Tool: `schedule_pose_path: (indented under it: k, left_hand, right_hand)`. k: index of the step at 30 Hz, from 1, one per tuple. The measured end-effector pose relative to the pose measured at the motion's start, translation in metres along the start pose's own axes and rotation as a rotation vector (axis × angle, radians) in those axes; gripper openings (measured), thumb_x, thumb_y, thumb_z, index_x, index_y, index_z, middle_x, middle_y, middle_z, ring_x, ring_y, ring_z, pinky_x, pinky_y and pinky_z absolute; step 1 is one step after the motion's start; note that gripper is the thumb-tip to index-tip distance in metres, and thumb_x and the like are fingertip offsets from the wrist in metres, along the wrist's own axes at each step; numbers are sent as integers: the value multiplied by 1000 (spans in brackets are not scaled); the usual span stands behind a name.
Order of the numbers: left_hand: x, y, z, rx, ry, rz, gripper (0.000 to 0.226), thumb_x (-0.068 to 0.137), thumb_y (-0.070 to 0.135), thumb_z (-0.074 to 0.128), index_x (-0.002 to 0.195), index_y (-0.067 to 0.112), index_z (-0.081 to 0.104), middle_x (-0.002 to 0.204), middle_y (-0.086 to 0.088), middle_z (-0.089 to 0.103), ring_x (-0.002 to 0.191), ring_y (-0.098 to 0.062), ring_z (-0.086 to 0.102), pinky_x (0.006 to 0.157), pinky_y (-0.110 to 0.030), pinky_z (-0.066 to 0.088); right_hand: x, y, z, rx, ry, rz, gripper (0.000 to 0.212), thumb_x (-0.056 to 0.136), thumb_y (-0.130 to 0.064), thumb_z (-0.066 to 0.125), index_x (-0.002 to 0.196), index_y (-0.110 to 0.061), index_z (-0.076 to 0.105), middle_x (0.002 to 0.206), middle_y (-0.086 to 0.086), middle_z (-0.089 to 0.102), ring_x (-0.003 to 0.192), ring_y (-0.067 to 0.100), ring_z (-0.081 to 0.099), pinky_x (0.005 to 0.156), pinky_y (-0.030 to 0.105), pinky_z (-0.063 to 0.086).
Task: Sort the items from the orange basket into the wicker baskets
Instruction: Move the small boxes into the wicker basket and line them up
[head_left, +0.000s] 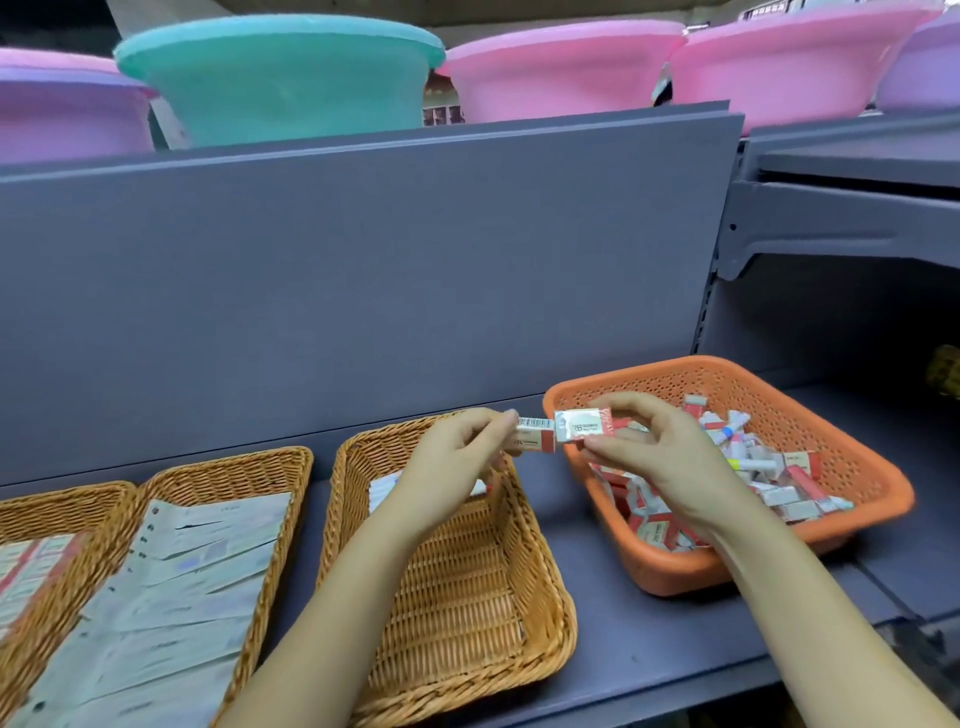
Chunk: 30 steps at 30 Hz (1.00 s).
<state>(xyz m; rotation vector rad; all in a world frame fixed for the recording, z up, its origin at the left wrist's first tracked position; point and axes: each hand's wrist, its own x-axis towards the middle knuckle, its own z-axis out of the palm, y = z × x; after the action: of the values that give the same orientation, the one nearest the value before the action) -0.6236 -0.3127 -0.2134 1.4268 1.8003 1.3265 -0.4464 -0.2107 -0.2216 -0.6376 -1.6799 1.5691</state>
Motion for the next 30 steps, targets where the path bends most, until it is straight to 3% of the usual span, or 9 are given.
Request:
schedule_pose_path:
  k: [3, 9, 14, 17, 20, 25, 27, 30]
  left_hand:
    - [-7, -3, -5, -120, 30, -42, 36, 100, 30, 42, 96, 2, 65, 64, 3, 57, 54, -7, 47, 52, -20, 41]
    - [-23, -6, -17, -315, -19, -119, 24, 101, 22, 42, 109, 14, 64, 66, 2, 59, 50, -3, 49, 47, -15, 41]
    - [-34, -7, -28, -511, -60, -274, 22, 97, 23, 49, 114, 17, 62, 65, 5, 64, 51, -4, 53, 45, -12, 45]
    - [-41, -9, -32, -529, -52, -290, 23, 92, 11, 58, 115, 14, 61, 66, 4, 65, 52, -5, 54, 46, -12, 47]
    - [-51, -11, -36, -400, 6, -278, 29, 87, 5, 63, 115, 12, 60, 73, 0, 65, 56, -4, 57, 51, -15, 49]
    - [-71, -24, -55, -32, 148, -222, 20, 82, 21, 73, 99, 30, 66, 95, 4, 66, 74, -7, 59, 67, -29, 53]
    - [-80, -30, -66, 39, 189, -195, 21, 80, 21, 74, 97, 30, 66, 93, 3, 64, 75, -8, 56, 70, -25, 50]
    - [-93, -37, -85, 74, 210, -169, 23, 80, 22, 74, 102, 28, 68, 84, 13, 59, 74, -3, 51, 66, -14, 41]
  right_hand:
    - [-4, 1, 16, 60, -5, 5, 30, 79, 10, 64, 102, -7, 60, 79, 6, 72, 69, 11, 68, 69, 18, 56]
    - [-10, 7, 39, 104, 25, 6, 29, 78, 9, 65, 102, -8, 62, 81, 0, 70, 79, 13, 68, 76, 19, 55]
    - [-8, 7, 48, 120, -1, 16, 27, 80, 10, 64, 99, -9, 62, 78, -3, 73, 73, 9, 70, 66, 14, 53]
    - [-5, 10, 51, 94, -31, 6, 27, 79, 10, 64, 98, -8, 63, 84, -3, 71, 72, 6, 69, 66, 14, 53]
    - [-4, 16, 53, 42, -70, 15, 26, 78, 7, 67, 97, -11, 64, 90, 2, 71, 77, 10, 70, 67, 14, 53]
    - [-3, 20, 61, -137, -140, -3, 25, 77, -7, 74, 98, -17, 64, 89, 3, 74, 83, 16, 71, 78, 25, 55]
    - [-3, 21, 72, -226, -157, -25, 25, 76, -14, 76, 96, -21, 64, 82, 0, 74, 79, 12, 71, 78, 28, 53]
    - [-5, 20, 95, -330, -181, -71, 24, 76, -20, 76, 96, -26, 64, 87, -7, 72, 78, 4, 68, 74, 16, 49]
